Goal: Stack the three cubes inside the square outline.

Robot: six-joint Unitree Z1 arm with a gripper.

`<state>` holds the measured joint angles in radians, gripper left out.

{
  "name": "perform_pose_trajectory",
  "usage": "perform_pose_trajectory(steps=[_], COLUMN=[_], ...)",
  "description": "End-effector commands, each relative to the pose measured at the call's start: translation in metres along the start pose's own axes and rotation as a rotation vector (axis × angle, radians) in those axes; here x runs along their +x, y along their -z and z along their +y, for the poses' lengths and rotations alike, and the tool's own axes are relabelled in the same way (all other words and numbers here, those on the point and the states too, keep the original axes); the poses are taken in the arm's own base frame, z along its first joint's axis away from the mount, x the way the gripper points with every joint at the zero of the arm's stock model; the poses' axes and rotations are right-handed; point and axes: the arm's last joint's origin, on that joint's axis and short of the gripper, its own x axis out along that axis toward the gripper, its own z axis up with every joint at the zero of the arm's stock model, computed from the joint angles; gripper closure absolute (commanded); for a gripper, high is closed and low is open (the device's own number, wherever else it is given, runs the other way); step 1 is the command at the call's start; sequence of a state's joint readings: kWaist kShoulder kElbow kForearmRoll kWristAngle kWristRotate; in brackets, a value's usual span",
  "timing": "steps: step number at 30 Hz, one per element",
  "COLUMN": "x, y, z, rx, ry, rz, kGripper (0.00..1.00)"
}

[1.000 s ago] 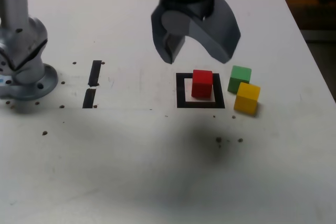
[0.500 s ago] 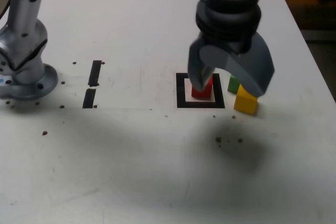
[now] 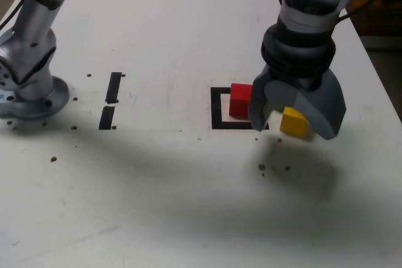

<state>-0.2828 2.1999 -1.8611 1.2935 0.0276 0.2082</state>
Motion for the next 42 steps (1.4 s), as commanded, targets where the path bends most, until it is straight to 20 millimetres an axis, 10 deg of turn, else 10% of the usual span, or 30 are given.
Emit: perform_pose_trajectory(steps=[1, 30, 42], x=[0.008, 0.036, 0.043], y=[-0.002, -0.01, -0.017], z=[0.004, 0.034, 0.035], rx=[-0.007, -0.078, -0.083], ry=[0.012, 0.061, 0.089], rz=[0.002, 0.003, -0.027], kGripper=[0.03, 0.09, 0.47])
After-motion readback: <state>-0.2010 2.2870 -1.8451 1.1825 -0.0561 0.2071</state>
